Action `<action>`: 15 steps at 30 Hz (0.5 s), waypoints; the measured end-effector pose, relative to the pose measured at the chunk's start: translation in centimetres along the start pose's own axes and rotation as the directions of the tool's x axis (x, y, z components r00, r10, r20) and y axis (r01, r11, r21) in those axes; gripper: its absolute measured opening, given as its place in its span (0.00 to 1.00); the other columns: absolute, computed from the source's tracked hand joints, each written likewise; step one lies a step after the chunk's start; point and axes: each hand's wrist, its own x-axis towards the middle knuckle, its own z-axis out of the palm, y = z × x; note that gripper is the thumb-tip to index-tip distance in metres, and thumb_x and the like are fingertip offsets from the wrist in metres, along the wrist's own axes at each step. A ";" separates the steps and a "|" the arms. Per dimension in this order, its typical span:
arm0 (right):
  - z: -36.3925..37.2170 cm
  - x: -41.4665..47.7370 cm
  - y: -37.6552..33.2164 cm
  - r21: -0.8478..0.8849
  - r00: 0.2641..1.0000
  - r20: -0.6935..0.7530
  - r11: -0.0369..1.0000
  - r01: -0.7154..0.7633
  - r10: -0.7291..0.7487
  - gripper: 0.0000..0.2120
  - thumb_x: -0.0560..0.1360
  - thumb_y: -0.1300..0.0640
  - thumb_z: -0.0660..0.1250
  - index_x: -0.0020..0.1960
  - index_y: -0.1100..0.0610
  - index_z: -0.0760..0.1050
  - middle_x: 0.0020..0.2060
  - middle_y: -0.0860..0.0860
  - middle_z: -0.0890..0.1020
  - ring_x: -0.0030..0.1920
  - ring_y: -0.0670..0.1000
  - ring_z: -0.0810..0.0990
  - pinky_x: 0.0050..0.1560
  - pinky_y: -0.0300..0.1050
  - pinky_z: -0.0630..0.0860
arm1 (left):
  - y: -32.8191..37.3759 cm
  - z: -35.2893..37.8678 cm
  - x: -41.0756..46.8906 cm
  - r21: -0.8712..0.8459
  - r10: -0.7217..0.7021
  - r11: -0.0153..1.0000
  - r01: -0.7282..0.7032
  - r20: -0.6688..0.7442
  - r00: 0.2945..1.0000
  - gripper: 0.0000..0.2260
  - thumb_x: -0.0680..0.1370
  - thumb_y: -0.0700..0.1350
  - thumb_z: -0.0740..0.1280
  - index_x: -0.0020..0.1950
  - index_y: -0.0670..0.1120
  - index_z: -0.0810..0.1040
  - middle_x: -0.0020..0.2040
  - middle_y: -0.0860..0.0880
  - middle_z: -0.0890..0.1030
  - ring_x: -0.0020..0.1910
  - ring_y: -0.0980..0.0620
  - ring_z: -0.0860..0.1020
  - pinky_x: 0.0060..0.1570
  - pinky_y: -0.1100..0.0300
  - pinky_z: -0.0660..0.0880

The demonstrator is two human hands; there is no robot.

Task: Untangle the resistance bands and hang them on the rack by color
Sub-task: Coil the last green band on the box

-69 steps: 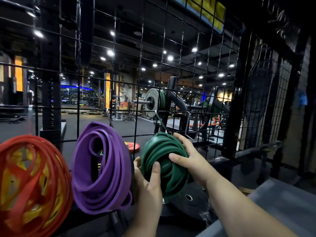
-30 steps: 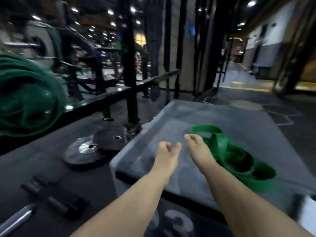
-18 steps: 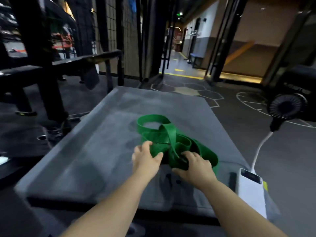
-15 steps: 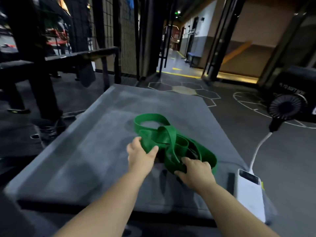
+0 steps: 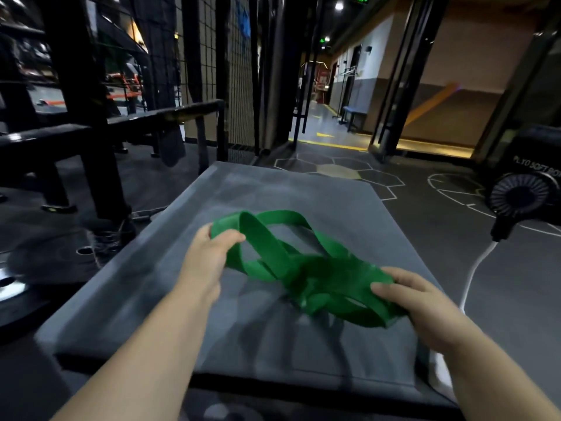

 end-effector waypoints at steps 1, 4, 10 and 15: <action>-0.4 -0.4 -0.1 -0.034 1.000 0.002 0.999 -0.031 0.031 0.25 0.57 0.46 0.81 0.46 0.62 0.82 0.42 0.61 0.85 0.39 0.56 0.83 0.39 0.41 0.80 | 0.8 -0.7 -0.6 0.031 0.025 0.999 -0.026 0.037 0.999 0.08 0.73 0.35 0.68 0.47 0.47 0.75 0.36 0.51 0.82 0.37 0.50 0.79 0.40 0.56 0.74; -0.8 -0.6 0.7 -0.392 0.979 -0.180 0.906 -0.157 0.092 0.20 0.65 0.44 0.77 0.50 0.55 0.79 0.45 0.55 0.84 0.44 0.52 0.83 0.46 0.44 0.79 | 2.4 -2.0 -2.8 0.073 0.021 0.997 -0.037 0.205 0.978 0.15 0.68 0.39 0.71 0.55 0.44 0.77 0.40 0.50 0.83 0.42 0.49 0.81 0.48 0.53 0.75; 2.3 -0.8 0.6 -0.702 0.953 -0.216 0.712 0.001 -0.214 0.16 0.72 0.46 0.72 0.57 0.48 0.75 0.52 0.45 0.77 0.53 0.44 0.75 0.53 0.40 0.70 | 3.5 -1.8 -6.5 0.053 -0.005 0.998 -0.019 0.418 0.908 0.19 0.64 0.39 0.70 0.54 0.41 0.78 0.44 0.44 0.84 0.43 0.46 0.82 0.42 0.57 0.78; 7.5 -1.8 -0.4 -0.244 0.999 0.034 0.969 0.035 -0.028 0.20 0.74 0.41 0.61 0.44 0.56 0.83 0.35 0.48 0.84 0.38 0.45 0.80 0.37 0.34 0.73 | 2.2 -0.2 -8.5 0.117 -0.122 0.990 0.076 0.458 0.880 0.31 0.63 0.38 0.74 0.65 0.46 0.73 0.54 0.43 0.84 0.51 0.47 0.82 0.48 0.56 0.79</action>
